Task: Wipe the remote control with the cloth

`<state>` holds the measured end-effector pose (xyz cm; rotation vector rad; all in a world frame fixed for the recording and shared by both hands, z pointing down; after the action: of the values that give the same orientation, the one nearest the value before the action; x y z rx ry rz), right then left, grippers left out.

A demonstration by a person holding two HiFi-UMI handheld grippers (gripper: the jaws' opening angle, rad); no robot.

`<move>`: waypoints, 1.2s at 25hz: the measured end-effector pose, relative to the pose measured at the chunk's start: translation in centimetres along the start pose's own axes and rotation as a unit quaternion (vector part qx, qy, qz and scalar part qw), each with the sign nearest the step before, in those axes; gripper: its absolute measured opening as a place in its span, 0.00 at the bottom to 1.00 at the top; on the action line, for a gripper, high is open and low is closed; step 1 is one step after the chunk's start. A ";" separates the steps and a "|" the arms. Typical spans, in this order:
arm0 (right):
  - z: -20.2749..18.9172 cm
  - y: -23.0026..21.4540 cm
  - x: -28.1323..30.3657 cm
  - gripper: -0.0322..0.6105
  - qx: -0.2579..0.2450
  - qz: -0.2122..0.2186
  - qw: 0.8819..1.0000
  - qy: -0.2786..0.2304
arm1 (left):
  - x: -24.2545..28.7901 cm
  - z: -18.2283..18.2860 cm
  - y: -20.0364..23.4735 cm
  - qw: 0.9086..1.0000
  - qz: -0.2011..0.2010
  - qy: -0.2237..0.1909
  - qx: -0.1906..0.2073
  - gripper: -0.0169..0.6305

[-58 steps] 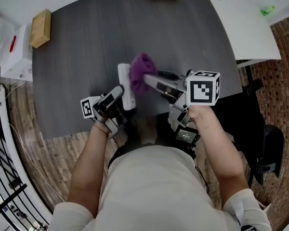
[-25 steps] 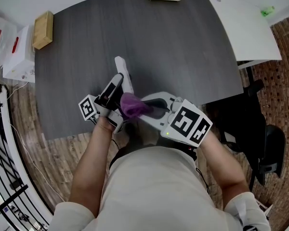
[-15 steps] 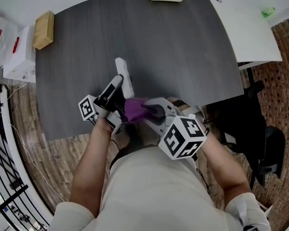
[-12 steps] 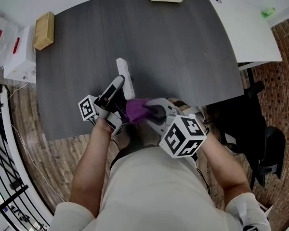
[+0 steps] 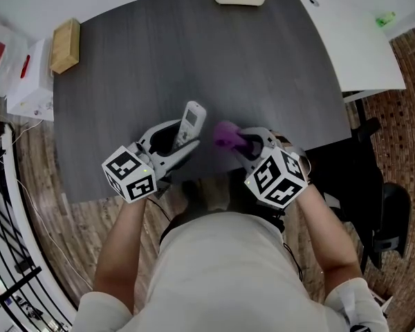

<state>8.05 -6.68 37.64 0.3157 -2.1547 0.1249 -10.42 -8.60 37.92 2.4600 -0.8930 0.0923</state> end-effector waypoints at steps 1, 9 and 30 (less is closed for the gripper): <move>0.2 -0.9 -0.5 0.21 0.014 -0.017 1.000 -0.012 | 0.0 0.0 -0.8 0.997 0.013 0.017 0.071 0.40; 6.3 -4.8 -3.8 0.21 -0.028 -0.106 0.990 -0.093 | 0.8 -1.7 -3.2 0.956 0.053 0.092 0.274 0.39; 2.8 0.2 -0.7 0.21 -0.017 -0.009 0.999 -0.050 | 0.5 -3.8 2.5 0.960 0.202 0.158 0.112 0.39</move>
<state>6.13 -6.97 35.46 0.3261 -2.2493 0.0630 -11.19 -8.64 42.41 2.3252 -1.2770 0.7451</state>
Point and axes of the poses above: the fingertips, and each gripper's own axes: x forward along the fingers, y to its left, z out of its top, the point moved 7 cm from there along -x, backward along the fingers, and after that the axes turned 11 degrees about z, right-handed, at the moved point
